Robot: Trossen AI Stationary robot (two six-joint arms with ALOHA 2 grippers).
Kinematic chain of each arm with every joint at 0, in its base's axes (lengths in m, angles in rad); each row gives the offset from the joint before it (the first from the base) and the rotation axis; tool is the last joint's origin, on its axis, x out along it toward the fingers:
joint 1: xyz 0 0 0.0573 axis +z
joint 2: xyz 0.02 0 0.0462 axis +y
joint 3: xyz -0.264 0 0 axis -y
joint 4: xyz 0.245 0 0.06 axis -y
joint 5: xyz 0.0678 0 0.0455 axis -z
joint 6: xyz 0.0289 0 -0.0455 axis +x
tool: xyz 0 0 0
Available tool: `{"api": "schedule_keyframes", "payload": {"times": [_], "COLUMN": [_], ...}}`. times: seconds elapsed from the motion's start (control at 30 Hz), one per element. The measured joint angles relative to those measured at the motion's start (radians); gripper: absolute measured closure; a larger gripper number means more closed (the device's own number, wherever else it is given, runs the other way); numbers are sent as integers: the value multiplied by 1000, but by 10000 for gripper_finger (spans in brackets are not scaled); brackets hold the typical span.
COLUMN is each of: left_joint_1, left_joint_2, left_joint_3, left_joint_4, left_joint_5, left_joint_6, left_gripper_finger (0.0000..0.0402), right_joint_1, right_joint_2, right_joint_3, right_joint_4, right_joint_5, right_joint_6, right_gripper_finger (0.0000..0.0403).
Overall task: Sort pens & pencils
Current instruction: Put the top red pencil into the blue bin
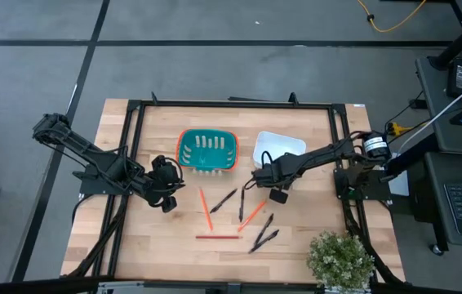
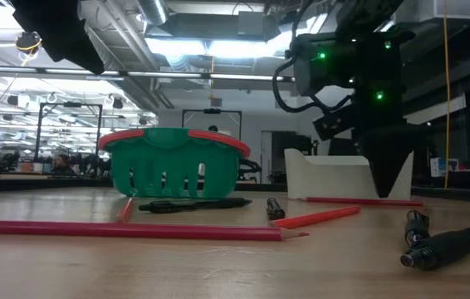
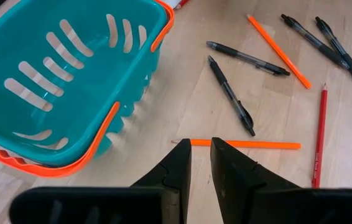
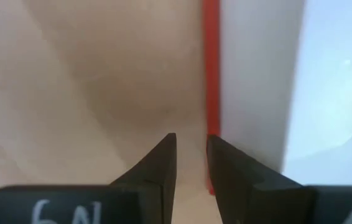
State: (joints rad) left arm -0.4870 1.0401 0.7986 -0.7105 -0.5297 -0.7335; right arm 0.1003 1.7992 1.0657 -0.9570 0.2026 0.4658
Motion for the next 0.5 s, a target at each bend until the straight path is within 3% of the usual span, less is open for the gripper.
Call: {"api": "schedule_keyframes", "payload": {"times": [0.5], "left_joint_1": [0], "left_joint_2": [0], "left_joint_3": [0], "left_joint_4": [-1], "left_joint_5": [0], "left_joint_6": [1], "left_gripper_finger": [345], "right_joint_1": [37], "right_joint_2": [0], "right_joint_3": [-24], "right_joint_4": [46], "right_joint_5": [-13], "right_joint_6": [1], "right_gripper_finger": [312]}}
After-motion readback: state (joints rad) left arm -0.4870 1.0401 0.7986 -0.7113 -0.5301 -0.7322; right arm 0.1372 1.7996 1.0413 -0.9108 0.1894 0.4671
